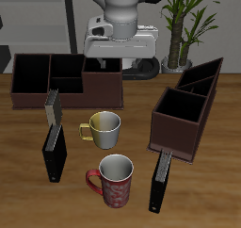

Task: Place the yellow book into the left desk caddy's back compartment

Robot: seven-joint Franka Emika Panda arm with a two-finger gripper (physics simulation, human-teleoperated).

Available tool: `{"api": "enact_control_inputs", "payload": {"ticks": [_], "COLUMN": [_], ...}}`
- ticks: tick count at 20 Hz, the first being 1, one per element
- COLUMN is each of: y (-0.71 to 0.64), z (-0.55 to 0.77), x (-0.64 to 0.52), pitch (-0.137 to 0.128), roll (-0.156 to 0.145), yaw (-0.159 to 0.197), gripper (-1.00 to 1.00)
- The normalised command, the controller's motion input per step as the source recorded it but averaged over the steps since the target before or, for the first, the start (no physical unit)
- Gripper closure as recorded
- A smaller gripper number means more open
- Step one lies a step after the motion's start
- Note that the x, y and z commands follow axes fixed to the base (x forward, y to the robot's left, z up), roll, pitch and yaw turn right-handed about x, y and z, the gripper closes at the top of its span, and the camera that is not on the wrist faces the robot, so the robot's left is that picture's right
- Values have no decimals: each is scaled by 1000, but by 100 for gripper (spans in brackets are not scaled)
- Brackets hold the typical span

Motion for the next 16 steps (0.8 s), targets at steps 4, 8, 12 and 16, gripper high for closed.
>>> {"api": "enact_control_inputs", "payload": {"ticks": [4,8,12,16], "y": [-459,-368,-445,-499], "z": [-154,-89,31,-2], "x": [-69,-108,-222,-243], "pitch": [-17,-18,-88,-48], "roll": [48,24,48,35], "yaw": [-5,4,60,-7], "gripper": [-100,-100,-100,-100]}}
